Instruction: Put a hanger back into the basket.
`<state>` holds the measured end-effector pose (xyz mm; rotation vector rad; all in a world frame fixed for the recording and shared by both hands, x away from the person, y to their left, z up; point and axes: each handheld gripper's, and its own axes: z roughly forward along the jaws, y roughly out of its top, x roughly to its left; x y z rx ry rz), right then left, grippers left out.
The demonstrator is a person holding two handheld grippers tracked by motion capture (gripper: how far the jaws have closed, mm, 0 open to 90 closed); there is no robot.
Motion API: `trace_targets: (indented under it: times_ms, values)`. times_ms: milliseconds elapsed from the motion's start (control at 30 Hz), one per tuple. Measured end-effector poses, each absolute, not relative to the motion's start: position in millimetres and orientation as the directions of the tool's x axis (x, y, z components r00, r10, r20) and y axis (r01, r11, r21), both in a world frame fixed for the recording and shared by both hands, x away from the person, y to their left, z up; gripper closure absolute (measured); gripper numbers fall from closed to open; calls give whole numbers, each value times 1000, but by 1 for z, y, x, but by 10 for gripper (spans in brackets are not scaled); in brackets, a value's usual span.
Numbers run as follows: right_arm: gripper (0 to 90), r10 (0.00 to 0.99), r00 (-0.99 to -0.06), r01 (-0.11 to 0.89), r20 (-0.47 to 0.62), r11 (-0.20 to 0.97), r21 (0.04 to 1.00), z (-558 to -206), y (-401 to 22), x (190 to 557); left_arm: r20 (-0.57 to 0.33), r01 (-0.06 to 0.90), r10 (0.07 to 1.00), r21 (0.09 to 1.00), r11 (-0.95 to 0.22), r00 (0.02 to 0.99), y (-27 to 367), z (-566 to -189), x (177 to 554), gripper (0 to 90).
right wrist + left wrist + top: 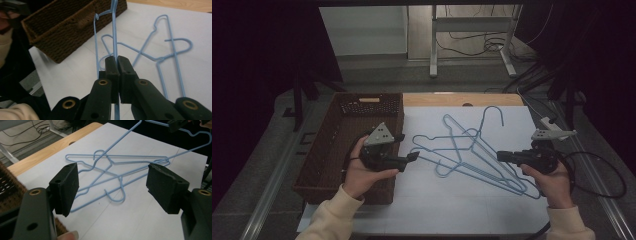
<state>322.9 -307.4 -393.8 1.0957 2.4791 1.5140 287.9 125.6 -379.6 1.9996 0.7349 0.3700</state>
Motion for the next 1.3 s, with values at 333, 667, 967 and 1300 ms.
trace_targets:
  times_ms: [333,667,967,1300]
  values:
    - [881,505,-790,529,347,276,803,-386,-314,317,-27,355,586,818,-453,810,96,-386,317,294]
    - [880,414,-828,516,378,302,802,-384,-316,315,5,317,506,774,-547,862,72,-391,331,332]
    - [880,380,-843,504,382,309,806,-386,-317,316,40,289,444,705,-647,895,59,-394,329,754]
    - [844,505,-823,473,260,356,806,-399,-308,324,43,268,405,686,-676,913,63,-387,310,858]
